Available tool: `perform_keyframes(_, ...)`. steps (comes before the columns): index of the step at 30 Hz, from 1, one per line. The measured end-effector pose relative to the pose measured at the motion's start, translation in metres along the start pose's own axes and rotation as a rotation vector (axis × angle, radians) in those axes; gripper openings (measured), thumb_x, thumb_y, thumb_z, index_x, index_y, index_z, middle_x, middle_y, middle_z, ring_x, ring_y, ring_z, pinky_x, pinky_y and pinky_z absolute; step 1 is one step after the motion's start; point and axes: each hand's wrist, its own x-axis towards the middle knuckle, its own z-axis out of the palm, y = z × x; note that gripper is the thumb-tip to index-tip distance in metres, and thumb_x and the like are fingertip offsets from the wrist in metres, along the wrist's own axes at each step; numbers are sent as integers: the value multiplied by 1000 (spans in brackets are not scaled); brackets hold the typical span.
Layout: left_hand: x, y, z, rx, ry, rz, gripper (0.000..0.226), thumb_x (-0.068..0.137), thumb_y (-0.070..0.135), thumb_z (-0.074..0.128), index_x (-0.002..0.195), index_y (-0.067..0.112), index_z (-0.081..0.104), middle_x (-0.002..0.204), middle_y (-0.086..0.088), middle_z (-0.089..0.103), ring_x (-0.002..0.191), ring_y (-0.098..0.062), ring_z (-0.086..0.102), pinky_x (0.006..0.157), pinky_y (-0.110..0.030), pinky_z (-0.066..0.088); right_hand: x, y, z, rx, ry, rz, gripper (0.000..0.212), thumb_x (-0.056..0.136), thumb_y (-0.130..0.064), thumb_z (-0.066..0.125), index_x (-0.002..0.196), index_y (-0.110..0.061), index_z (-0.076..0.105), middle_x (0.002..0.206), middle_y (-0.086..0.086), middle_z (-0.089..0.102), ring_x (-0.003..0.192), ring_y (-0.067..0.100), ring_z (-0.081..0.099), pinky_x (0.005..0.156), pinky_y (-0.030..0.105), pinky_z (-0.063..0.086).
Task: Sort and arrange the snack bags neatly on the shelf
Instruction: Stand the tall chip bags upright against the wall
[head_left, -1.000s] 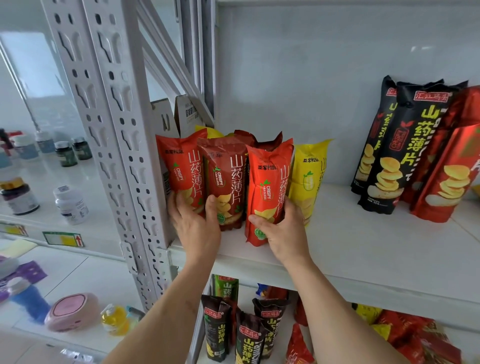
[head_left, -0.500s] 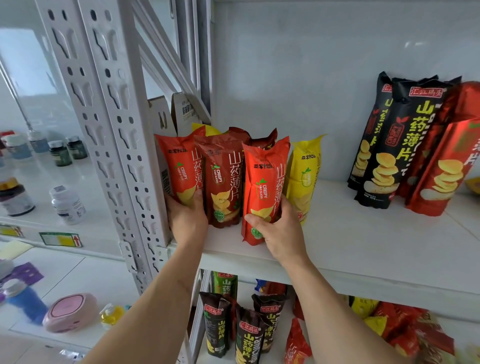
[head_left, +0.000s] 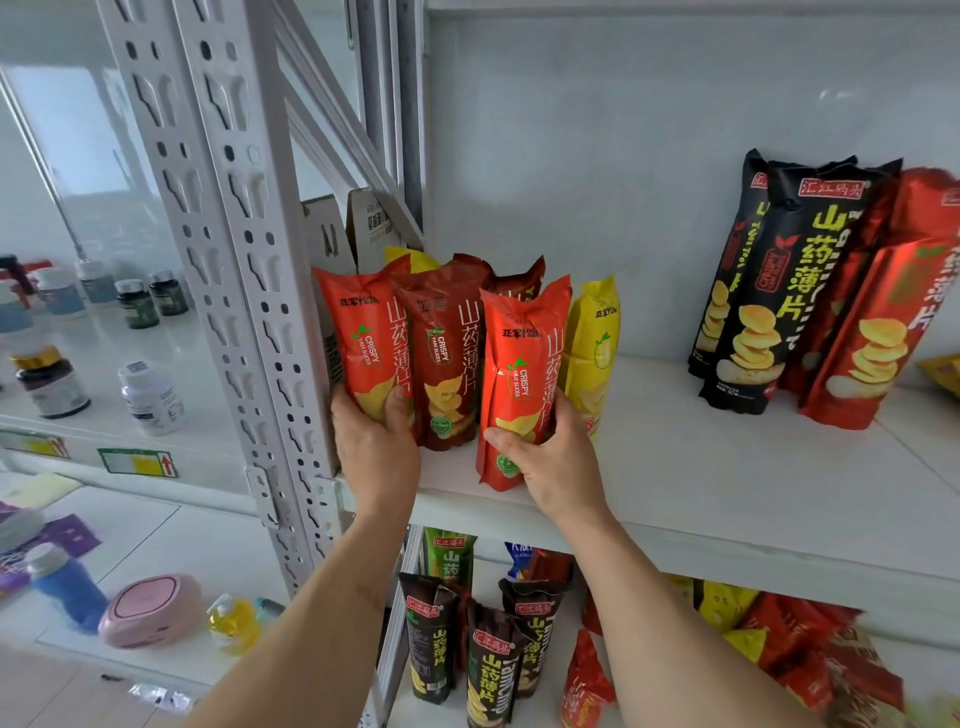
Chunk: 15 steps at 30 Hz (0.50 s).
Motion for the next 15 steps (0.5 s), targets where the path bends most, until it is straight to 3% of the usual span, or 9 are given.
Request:
perform_keyframes(3,-13,8,-6,1,49,55,82,87,68,52,150,22,28,145,-6,49,133,-27,49,106,-55,45,-5,-1,-8,32,-29,3,69,71,-52,82,130,-33,51,120,-12,62,107,4,61,86,25,52)
perform_keyframes(8,-40,23,-18,-58,111,99,81,84,74,54,149,37,24,143,3,47,130,-20,51,102,-54,48,-15,-4,-22,116,-72,25,65,72,-48,83,126,-43,47,120,-15,63,108,1,62,89,26,54)
perform_keyframes(15,-76,47,-16,-87,144,234,79,88,68,54,152,29,29,142,-2,45,129,-19,49,98,-42,47,-24,-5,-51,207,-129,75,53,73,-37,86,108,-55,50,108,-25,66,98,-9,63,88,28,55)
